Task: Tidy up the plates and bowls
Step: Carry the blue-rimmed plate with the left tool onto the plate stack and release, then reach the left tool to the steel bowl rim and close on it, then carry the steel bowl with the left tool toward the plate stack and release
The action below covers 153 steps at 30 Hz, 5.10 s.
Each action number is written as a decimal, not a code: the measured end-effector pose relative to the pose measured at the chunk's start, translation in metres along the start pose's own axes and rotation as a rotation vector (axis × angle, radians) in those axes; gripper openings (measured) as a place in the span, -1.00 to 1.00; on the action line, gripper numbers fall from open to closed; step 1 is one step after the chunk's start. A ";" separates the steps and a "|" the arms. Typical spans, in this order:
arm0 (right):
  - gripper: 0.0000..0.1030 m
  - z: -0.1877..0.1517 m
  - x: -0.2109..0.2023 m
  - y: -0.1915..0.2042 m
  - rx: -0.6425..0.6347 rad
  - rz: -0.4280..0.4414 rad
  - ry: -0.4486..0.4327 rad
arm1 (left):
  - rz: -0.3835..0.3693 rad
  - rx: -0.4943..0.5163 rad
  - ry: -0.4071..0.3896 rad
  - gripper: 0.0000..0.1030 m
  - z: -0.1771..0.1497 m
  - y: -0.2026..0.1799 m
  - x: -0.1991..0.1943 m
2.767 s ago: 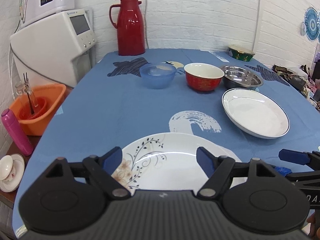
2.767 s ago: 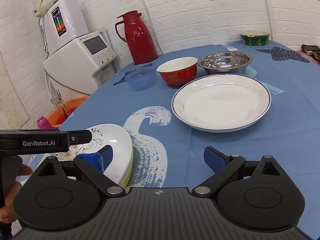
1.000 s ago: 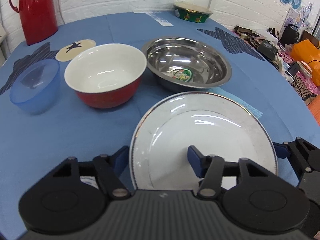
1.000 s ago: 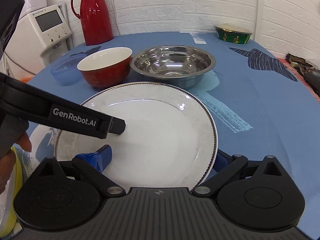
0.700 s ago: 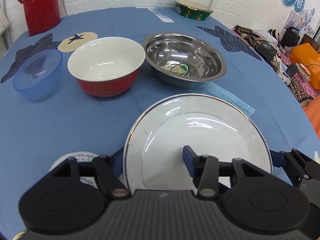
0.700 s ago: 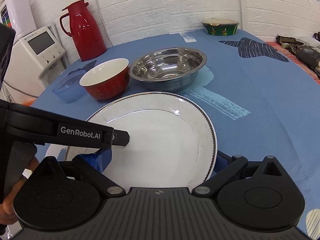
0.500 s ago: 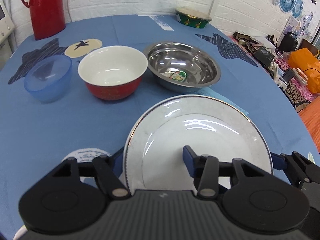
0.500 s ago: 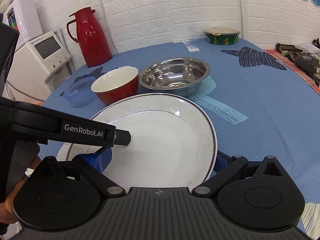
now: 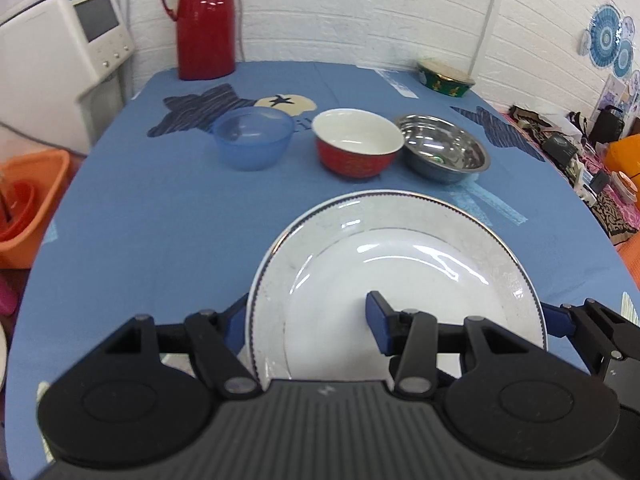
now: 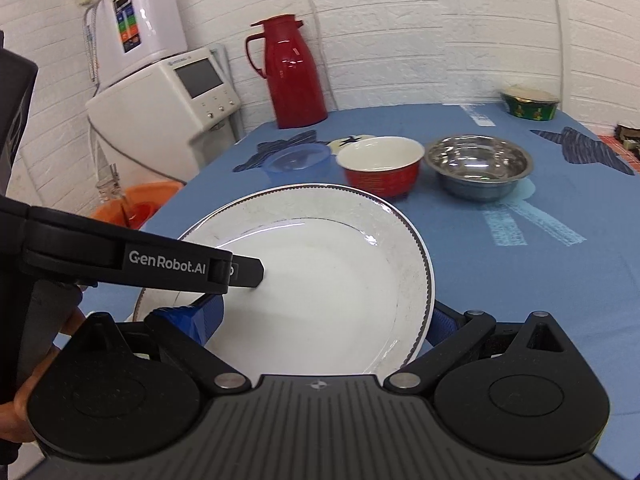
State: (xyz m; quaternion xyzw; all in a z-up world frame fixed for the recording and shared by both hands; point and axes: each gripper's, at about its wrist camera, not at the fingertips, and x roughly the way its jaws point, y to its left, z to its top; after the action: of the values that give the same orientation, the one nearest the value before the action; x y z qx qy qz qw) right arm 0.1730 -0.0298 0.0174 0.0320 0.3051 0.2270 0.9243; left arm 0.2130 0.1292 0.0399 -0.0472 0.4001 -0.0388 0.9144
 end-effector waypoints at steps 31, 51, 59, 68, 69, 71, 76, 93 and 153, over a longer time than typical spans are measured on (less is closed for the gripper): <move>0.69 -0.034 0.010 0.040 -0.045 0.055 0.060 | 0.031 -0.017 -0.150 0.29 -0.056 0.053 -0.044; 0.69 -0.032 0.000 0.007 0.041 0.031 0.048 | 0.043 -0.038 -0.128 0.32 -0.050 0.046 -0.037; 0.69 -0.038 -0.021 -0.036 0.161 0.002 0.020 | 0.021 -0.003 -0.133 0.40 -0.046 0.015 -0.038; 0.69 -0.048 -0.038 -0.082 0.284 0.026 0.010 | 0.010 0.064 -0.110 0.40 -0.038 -0.035 -0.031; 0.69 -0.046 -0.037 -0.089 0.296 0.028 0.012 | 0.007 0.065 -0.100 0.40 -0.035 -0.039 -0.027; 0.69 -0.040 -0.033 -0.103 0.310 0.027 0.016 | -0.007 0.064 -0.073 0.40 -0.026 -0.046 -0.014; 0.69 -0.006 -0.020 -0.144 0.290 -0.025 0.012 | -0.070 0.000 -0.008 0.40 0.015 -0.062 0.023; 0.69 0.117 0.151 -0.243 0.067 -0.228 0.185 | -0.106 -0.294 0.074 0.40 0.117 -0.066 0.105; 0.71 -0.025 -0.007 -0.104 -0.033 -0.149 0.175 | -0.240 0.049 0.208 -0.99 -0.016 -0.111 0.067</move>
State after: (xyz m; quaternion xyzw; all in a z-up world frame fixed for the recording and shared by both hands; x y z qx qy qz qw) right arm 0.1949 -0.1280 -0.0195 -0.0258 0.3824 0.1646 0.9089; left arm 0.2430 0.0110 -0.0066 -0.0679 0.4829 -0.1622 0.8578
